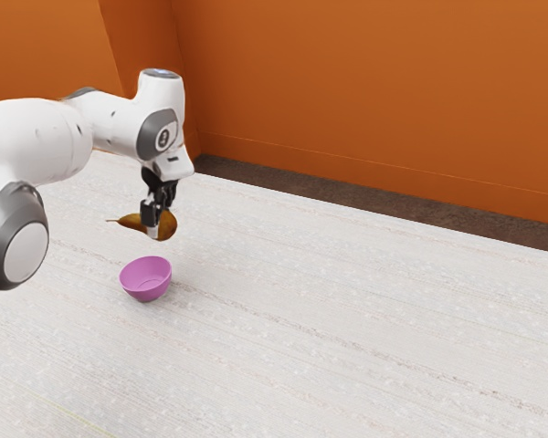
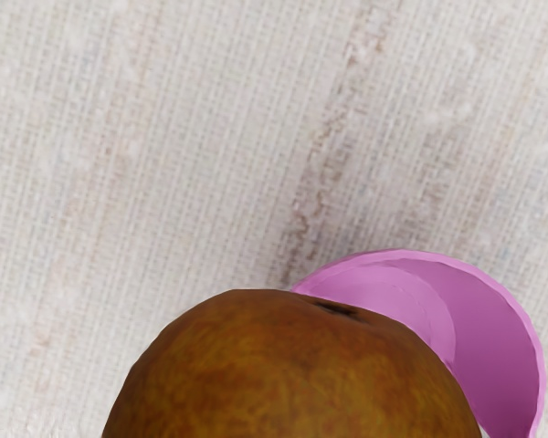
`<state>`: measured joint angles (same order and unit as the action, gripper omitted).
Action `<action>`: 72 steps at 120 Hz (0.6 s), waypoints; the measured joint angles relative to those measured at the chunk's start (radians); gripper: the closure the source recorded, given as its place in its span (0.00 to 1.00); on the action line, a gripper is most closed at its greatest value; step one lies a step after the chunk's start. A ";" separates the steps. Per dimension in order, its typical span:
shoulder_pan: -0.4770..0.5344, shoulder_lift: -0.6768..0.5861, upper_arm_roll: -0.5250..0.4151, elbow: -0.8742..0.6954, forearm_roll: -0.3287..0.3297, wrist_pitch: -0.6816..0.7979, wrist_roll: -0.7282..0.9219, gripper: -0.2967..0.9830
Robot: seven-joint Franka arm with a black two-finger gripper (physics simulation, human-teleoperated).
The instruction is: Place the pear in the bowl.
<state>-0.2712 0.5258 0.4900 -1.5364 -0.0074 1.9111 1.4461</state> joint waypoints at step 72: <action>0.014 0.077 0.002 -0.034 0.130 0.122 -0.123 0.56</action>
<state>-0.2575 0.6024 0.4923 -1.5707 0.1225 2.0328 1.3231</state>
